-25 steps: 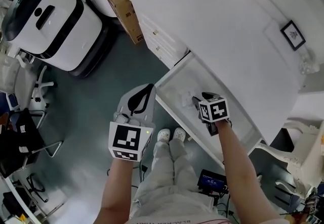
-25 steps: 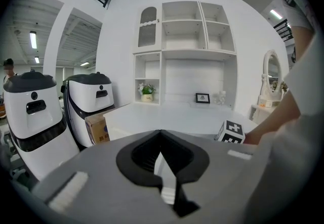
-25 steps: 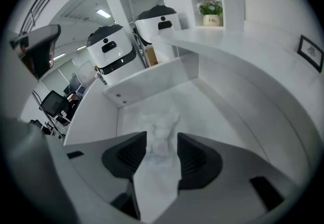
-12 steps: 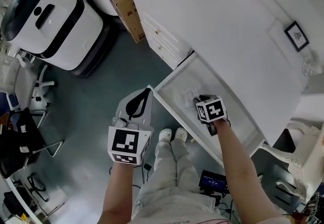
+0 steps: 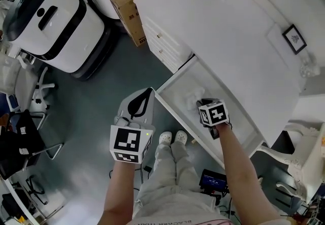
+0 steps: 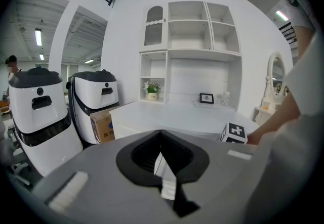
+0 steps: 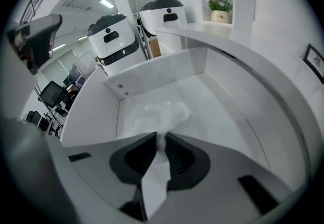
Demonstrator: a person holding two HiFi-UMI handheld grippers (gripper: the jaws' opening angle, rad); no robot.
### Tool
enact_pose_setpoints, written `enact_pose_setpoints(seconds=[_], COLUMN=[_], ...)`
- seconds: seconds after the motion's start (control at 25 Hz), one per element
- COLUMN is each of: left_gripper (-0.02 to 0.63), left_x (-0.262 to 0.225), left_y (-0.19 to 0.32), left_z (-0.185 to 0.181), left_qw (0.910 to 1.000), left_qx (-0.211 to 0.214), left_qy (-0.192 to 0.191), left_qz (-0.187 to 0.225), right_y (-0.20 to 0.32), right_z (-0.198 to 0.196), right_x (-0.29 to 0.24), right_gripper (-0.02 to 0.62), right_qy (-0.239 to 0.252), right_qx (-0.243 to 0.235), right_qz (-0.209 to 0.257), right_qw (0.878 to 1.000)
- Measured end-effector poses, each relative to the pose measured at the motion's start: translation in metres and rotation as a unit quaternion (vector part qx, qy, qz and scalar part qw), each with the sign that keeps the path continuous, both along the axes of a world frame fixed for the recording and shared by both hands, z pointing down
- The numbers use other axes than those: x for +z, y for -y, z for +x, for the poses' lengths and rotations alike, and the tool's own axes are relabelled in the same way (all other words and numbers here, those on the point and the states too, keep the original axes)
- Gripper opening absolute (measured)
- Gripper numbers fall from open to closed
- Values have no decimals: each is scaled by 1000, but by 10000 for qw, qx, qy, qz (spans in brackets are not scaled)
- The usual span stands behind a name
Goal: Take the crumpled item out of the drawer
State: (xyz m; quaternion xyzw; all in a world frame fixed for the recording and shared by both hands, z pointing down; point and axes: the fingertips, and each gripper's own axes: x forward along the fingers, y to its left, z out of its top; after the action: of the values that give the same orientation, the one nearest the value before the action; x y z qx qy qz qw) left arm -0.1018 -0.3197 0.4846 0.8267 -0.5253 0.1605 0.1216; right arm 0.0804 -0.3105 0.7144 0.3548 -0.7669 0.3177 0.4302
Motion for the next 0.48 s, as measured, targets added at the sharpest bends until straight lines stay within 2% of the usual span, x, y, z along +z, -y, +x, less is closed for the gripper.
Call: enact_pose_setpoints(seconds=[0.48], left_gripper=[11], left_x=[-38], left_y=[4], left_z=[4], left_qw=[9993], left_qx=[-54], left_qy=[-185], left_qz=[307], right_y=[0], right_z=[-2], right_x=[-63], right_gripper=[63], right_qy=[80], right_qx=[-180], right_qz=[515], right_qw=[9985])
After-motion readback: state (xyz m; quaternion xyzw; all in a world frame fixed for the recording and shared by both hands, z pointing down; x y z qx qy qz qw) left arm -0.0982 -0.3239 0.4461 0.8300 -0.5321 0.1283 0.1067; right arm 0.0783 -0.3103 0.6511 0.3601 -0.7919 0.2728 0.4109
